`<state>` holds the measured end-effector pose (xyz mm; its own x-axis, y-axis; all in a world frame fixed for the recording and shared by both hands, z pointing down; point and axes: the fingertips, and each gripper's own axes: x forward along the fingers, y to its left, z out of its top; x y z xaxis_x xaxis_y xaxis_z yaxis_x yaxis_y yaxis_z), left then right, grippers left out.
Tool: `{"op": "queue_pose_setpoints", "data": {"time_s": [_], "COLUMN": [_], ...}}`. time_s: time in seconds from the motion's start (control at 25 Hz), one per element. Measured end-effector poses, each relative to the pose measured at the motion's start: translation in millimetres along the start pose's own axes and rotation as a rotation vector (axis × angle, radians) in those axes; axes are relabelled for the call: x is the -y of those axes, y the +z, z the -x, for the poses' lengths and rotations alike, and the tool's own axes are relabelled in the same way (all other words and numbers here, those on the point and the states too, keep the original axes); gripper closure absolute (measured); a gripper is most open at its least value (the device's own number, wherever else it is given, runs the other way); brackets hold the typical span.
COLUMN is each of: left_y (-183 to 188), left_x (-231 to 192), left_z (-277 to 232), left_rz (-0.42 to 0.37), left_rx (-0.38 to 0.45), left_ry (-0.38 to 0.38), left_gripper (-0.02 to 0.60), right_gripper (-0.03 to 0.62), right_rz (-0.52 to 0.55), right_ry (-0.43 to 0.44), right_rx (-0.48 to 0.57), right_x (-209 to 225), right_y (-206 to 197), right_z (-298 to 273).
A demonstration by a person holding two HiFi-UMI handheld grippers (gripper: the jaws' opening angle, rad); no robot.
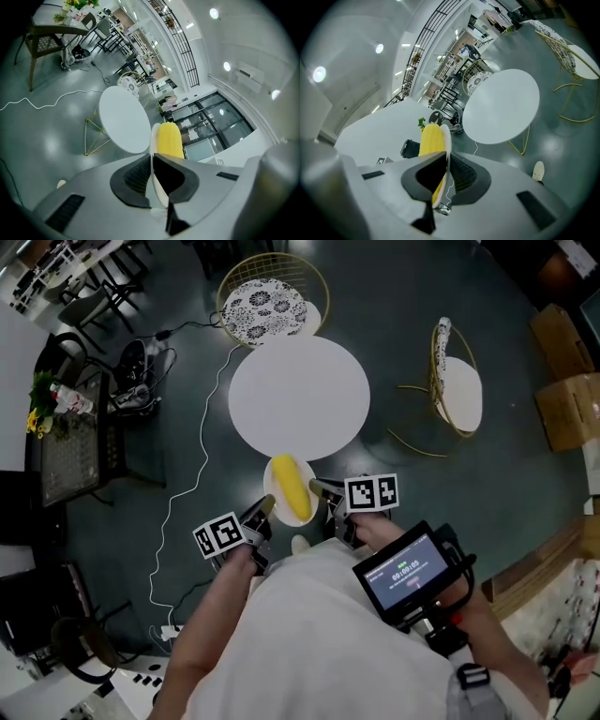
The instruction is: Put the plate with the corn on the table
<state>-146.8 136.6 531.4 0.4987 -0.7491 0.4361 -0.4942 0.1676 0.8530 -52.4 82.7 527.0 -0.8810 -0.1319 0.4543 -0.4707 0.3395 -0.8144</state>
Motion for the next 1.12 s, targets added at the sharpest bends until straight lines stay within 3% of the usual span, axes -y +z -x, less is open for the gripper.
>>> {"op": "queue_pose_setpoints", "data": {"time_s": [0.64, 1.12], "left_y": [64.6, 68.9], "left_x": [33.7, 31.1], "left_z": [-139.1, -149.4], "left_rz": [0.019, 0.021], "left_rx": [0.009, -0.027], "left_ry": [0.06, 0.069], "left_gripper": [0.555, 0.555], "right_gripper": [0.562, 0.562], "right_rz": [-0.016, -0.036], "right_ry": [0.044, 0.04], "right_rx": [-0.064, -0.065], "right_x": [83.2, 90.7], "right_y": [135.9, 141.2], "right_z": [4.1, 0.8]}}
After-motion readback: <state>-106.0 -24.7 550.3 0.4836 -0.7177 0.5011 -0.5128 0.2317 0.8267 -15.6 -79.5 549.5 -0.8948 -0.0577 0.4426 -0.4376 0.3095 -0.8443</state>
